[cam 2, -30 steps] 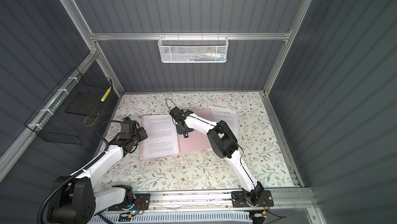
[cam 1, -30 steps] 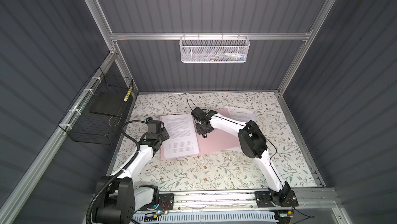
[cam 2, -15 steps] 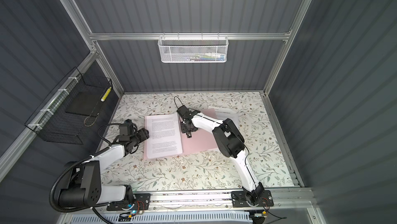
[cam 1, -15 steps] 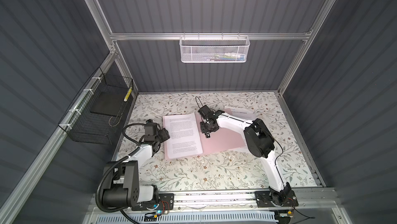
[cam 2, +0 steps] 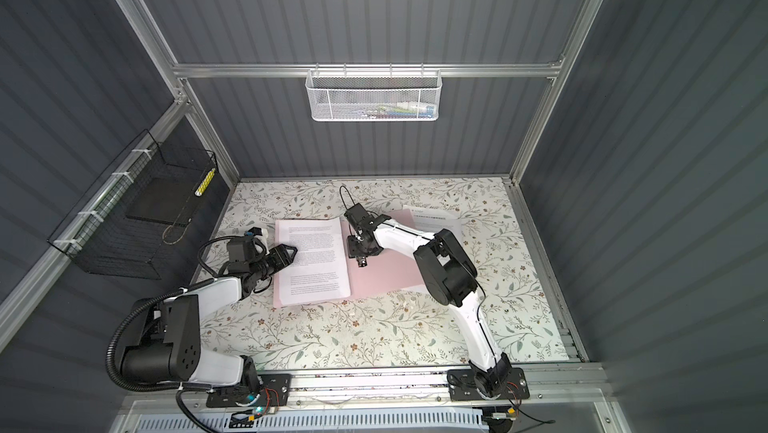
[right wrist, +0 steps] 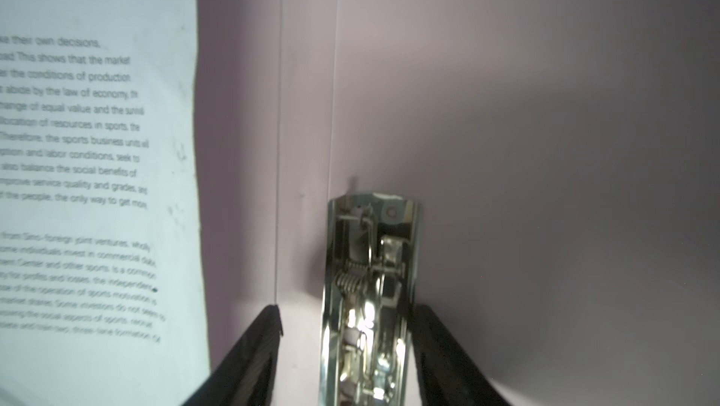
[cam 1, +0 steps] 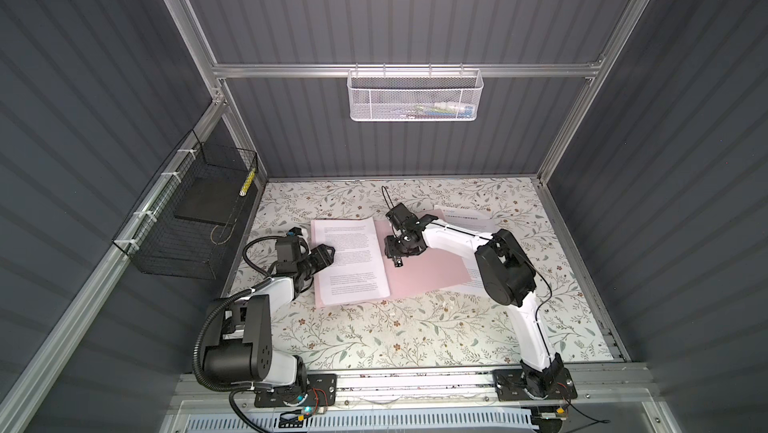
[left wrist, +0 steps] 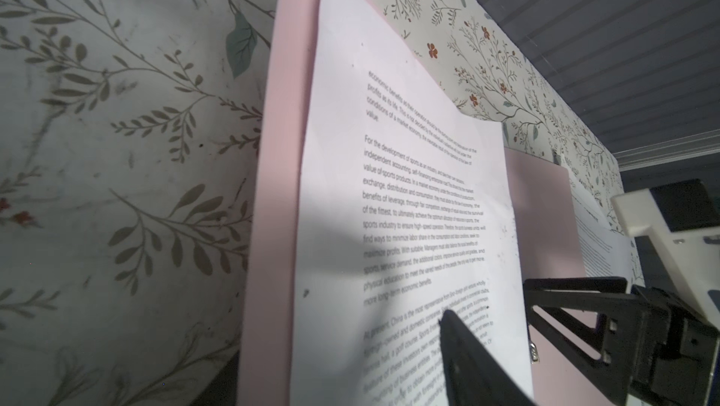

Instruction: Put the files into the folder

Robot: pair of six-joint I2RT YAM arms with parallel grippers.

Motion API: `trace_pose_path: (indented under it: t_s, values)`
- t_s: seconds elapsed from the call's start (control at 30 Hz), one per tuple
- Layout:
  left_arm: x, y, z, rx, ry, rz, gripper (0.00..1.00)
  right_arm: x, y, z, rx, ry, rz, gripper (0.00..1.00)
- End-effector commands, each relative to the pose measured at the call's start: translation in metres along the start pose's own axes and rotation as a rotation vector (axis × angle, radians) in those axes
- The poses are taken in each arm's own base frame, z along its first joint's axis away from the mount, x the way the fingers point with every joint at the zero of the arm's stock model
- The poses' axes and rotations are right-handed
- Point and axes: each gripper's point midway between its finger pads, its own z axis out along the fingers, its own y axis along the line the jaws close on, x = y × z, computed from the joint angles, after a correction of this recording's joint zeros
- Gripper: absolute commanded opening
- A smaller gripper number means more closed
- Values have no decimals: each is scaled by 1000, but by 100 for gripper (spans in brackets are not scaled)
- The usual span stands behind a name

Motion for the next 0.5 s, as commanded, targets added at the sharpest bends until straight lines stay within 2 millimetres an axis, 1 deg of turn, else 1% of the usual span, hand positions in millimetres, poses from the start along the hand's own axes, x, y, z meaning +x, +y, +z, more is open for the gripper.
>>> trace_pose_path:
  t_s: [0.0, 0.07, 0.1, 0.17, 0.27, 0.3, 0.33, 0.4, 0.47]
  values:
    - [-5, -11, -8, 47, -15, 11, 66, -11, 12, -29, -92, -49, 16, 62]
    - [-6, -11, -9, 48, -20, 9, 66, -16, 14, -43, -113, -86, 14, 63]
    - [-5, -11, -9, 52, -20, 9, 66, -22, 17, -49, -136, -121, 9, 63]
    - [-4, -11, -8, 55, -16, 7, 66, -24, 24, -54, -197, -144, 7, 62]
    - [-1, -8, -5, 53, -8, -2, 66, -21, 34, -50, -305, -125, 11, 59]
    - [-1, -7, -4, 55, -9, -5, 66, -16, 43, -49, -369, -99, 9, 57]
    - [0, -7, -3, 56, -6, -7, 67, -15, 48, -49, -400, -95, 6, 55]
    - [-1, -6, -1, 62, -9, -12, 67, -12, 53, -44, -448, -80, 7, 53]
    - [-3, -6, 0, 64, -11, -13, 67, -8, 54, -39, -465, -56, 12, 50]
